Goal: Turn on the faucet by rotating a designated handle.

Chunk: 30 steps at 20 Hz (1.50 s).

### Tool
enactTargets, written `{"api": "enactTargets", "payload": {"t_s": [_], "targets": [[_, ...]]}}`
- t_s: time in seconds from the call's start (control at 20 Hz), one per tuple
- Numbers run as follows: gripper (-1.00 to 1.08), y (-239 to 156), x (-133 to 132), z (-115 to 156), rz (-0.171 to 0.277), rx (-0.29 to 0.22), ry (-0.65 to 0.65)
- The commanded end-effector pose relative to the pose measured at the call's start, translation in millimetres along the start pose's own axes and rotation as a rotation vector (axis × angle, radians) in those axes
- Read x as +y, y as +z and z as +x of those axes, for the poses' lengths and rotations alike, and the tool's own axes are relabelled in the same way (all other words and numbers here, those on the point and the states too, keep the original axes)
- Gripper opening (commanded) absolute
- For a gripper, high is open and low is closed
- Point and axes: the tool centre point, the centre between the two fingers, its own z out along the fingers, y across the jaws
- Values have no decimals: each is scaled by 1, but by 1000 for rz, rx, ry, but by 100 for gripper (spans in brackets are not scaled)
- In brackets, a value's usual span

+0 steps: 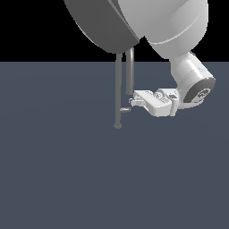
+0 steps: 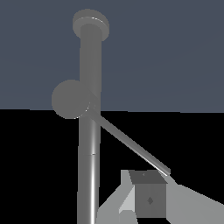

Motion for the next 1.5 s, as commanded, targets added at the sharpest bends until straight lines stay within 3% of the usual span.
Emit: {"api": "enactTargets", "payload": {"t_s": [0.0, 0.3, 0.35, 0.4, 0.85, 0.9, 0.95, 1.45], "targets": [[-100, 0, -1, 0, 4, 0, 4], [-100, 0, 24, 40, 1, -4, 17], [-100, 0, 24, 40, 1, -4, 17], [-100, 0, 14, 21, -2, -2, -5], [-100, 0, 22, 74, 0, -4, 17], [-100, 0, 22, 74, 0, -4, 17], [-100, 0, 13, 50, -6, -5, -14], [-100, 0, 7, 86, -1, -4, 8]]}}
